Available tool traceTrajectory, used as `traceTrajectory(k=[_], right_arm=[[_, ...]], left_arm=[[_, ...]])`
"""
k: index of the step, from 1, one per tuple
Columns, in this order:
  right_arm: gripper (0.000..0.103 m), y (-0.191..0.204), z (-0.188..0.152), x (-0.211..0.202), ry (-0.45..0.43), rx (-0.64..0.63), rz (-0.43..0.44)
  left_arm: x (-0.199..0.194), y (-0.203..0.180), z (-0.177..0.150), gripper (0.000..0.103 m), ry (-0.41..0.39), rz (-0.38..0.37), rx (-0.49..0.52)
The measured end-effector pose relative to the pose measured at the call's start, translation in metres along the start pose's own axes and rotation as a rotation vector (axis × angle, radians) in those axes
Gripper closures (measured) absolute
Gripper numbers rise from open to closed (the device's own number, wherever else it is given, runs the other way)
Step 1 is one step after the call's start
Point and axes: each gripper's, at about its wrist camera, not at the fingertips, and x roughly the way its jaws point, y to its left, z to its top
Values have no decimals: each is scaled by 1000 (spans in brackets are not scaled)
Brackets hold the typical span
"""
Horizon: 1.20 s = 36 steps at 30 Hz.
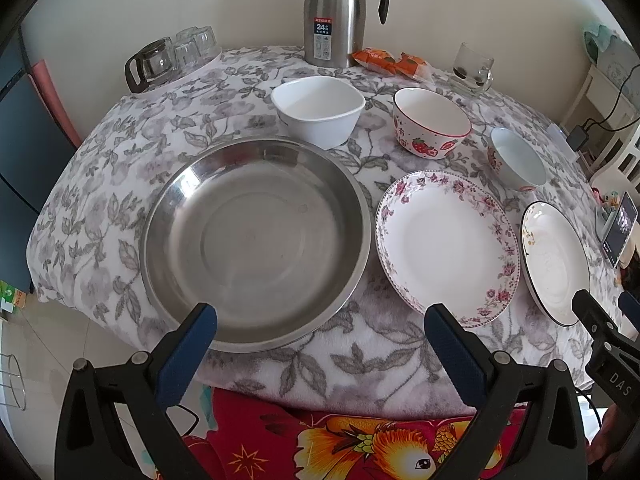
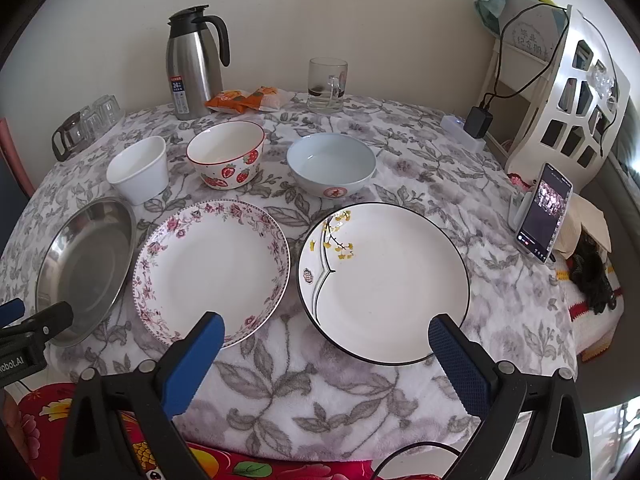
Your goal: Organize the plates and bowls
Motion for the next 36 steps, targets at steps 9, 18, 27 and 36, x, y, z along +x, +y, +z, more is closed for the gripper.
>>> traceTrajectory(k=[9, 18, 27, 36], right_arm=[[0, 1, 0, 1, 0, 0, 0], [0, 0, 0, 1, 1, 1, 0], [0, 0, 0, 2, 1, 1, 0], [0, 0, -1, 3, 3, 1, 0]], left_arm=[[0, 0, 0, 0, 4, -1, -4], [2, 1, 0, 0, 9, -3, -9], [2, 1, 0, 0, 11, -3, -10], [2, 1, 0, 0, 12, -4, -11]])
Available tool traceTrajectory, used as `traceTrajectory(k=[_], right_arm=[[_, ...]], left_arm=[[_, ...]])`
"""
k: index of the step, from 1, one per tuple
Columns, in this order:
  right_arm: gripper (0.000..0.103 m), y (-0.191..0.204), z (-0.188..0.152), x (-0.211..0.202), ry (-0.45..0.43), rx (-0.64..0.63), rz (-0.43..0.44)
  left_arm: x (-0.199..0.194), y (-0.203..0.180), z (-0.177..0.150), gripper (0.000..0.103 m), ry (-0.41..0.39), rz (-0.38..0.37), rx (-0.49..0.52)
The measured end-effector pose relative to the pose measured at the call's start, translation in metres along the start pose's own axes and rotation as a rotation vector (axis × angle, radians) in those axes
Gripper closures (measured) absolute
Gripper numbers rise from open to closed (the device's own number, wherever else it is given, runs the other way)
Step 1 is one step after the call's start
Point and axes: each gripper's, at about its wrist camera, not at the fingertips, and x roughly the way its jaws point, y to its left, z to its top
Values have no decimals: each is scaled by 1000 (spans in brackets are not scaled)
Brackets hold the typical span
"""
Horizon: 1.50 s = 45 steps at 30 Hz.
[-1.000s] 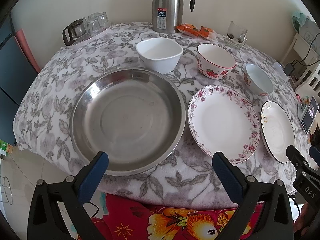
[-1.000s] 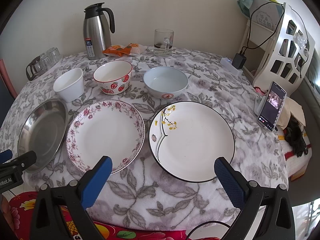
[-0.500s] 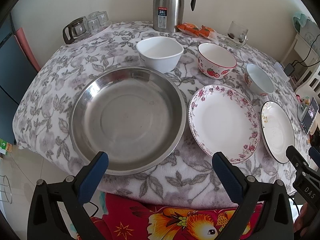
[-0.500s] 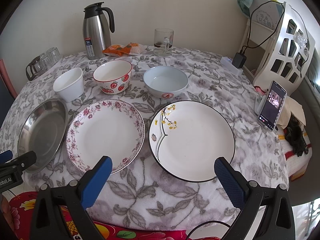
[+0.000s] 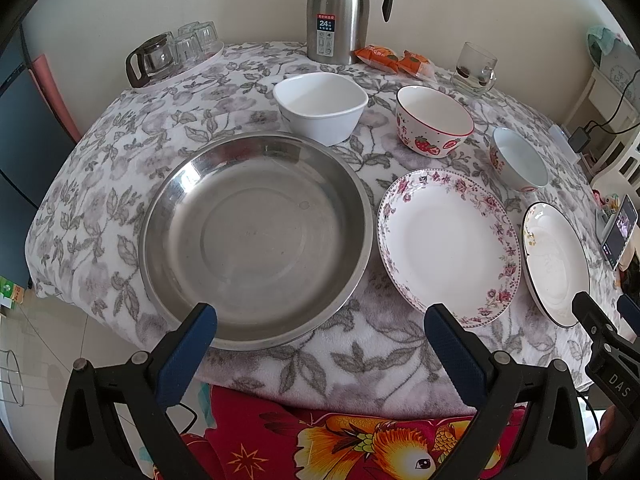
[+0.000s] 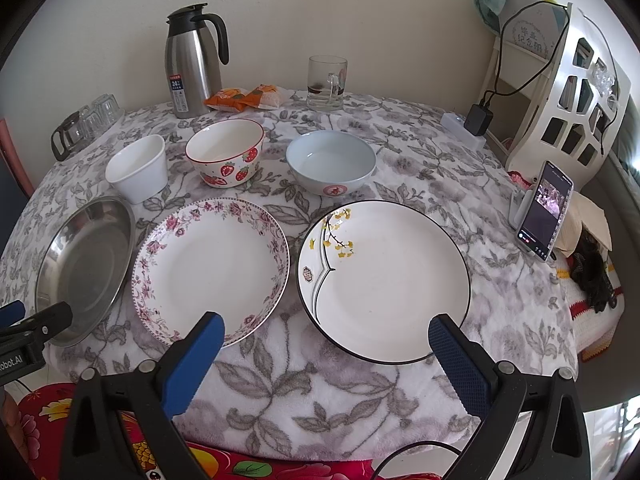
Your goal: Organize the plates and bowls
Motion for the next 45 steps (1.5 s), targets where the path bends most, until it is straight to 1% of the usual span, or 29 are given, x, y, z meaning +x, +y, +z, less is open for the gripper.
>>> traceTrajectory(k=[21, 30, 35, 39, 45], right_arm=[[0, 0, 0, 0, 2, -1, -1], [0, 2, 1, 0, 6, -4, 3], [0, 4, 3, 3, -7, -3, 61], [0, 10, 14, 0, -25, -3, 88], [0, 32, 34, -6, -55, -15, 173]], left_arm=[[1, 0, -1, 0, 2, -3, -2], [0, 4, 0, 0, 5, -26, -24], [1, 20, 6, 0, 23, -86, -86], [-3, 39, 15, 0, -4, -86, -129], [-5, 79, 28, 0, -60, -59, -203]])
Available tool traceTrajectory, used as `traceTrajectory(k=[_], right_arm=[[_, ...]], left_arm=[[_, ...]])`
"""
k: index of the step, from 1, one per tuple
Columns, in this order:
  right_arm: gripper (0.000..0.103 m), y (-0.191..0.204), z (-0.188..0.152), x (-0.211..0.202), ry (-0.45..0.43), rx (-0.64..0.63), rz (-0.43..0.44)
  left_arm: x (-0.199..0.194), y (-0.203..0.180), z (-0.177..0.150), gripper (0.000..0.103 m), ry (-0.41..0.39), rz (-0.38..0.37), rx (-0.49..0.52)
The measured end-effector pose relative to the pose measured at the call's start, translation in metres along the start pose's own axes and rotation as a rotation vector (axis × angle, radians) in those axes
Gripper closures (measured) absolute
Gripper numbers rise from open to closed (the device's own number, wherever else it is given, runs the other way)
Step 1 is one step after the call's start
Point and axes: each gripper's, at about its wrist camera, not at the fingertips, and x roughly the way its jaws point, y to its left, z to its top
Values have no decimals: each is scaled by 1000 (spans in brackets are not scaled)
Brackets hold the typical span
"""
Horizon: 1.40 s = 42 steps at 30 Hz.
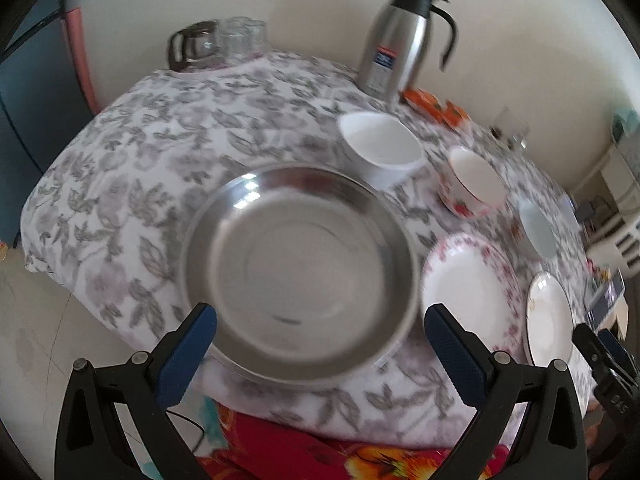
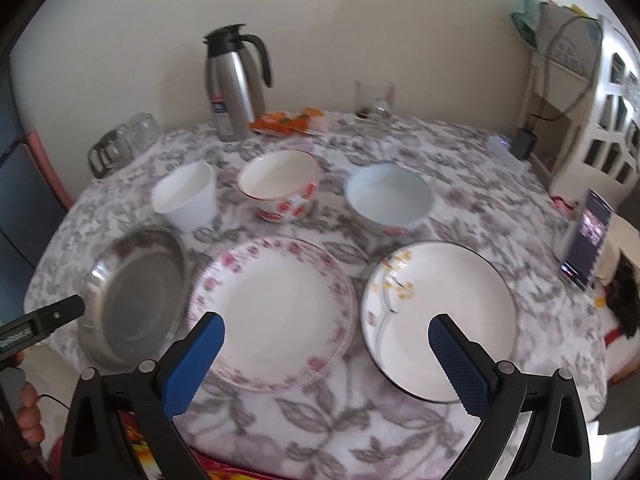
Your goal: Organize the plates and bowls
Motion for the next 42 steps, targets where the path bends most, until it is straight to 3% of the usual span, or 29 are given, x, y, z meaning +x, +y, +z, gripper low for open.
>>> traceTrajectory(k=[9, 16, 20, 28, 35, 42], right_arm=[[0, 54, 14, 20, 17, -67, 104], [0, 89, 12, 44, 55, -112, 174], [0, 103, 12, 58, 62, -120, 194], [0, 127, 12, 86, 96, -157, 240], [0, 144, 16, 106, 91, -211, 240], [14, 148, 24, 131, 109, -211, 251]], left_arm=[[10, 65, 14, 0, -62, 42, -136], [18, 95, 16, 0, -108, 35, -202], [28, 106, 16, 0, -130, 73, -218], [50, 117, 13, 0, -71, 17, -210], [70, 116, 13, 0, -25, 30, -198], [85, 123, 13, 0, 10, 16, -223]])
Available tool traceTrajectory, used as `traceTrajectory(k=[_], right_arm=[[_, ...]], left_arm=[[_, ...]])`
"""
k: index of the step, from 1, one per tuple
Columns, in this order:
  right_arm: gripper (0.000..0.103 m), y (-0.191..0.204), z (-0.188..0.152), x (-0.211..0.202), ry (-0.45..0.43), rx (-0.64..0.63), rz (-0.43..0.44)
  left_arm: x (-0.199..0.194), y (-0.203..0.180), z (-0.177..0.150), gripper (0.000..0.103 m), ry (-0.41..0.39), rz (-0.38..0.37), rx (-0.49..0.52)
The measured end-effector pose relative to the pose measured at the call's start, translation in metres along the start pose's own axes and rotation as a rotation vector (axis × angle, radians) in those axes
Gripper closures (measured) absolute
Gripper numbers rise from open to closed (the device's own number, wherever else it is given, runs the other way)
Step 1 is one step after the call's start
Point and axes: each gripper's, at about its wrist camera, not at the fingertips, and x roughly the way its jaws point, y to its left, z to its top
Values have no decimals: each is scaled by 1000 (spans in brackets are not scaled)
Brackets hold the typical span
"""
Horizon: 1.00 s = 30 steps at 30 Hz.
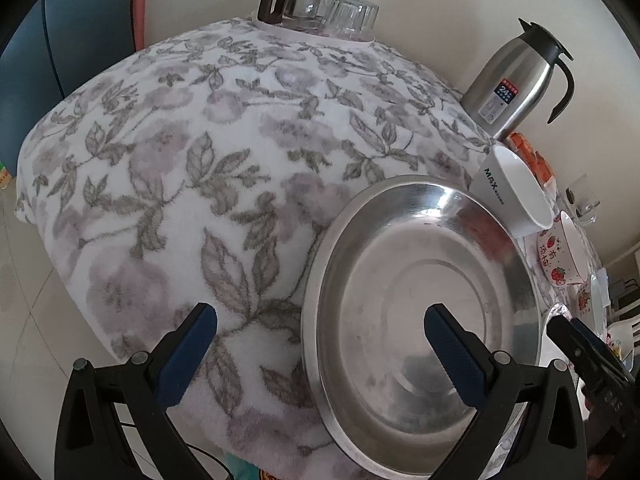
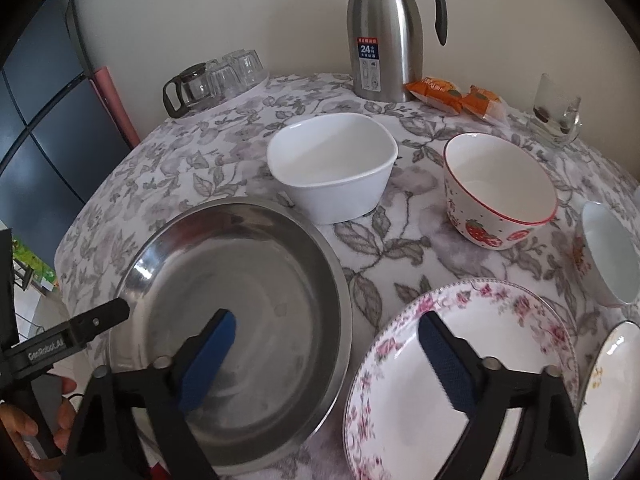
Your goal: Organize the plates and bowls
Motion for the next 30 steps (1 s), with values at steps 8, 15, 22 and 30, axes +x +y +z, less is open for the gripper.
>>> traceTrajectory(k=[8, 15, 22, 30], right_arm=[[25, -6, 9, 28, 38, 8, 53], [49, -7, 12, 45, 62, 9, 75], [66, -9, 11, 53, 81, 11, 92], [74, -7, 8, 55, 91, 16, 90]], left_arm=[[10, 1, 2, 7, 13, -29, -1], [19, -2, 3, 28, 32, -48, 4], [24, -3, 3, 46, 47, -67, 2], [23, 0, 1, 63, 53, -96, -13]])
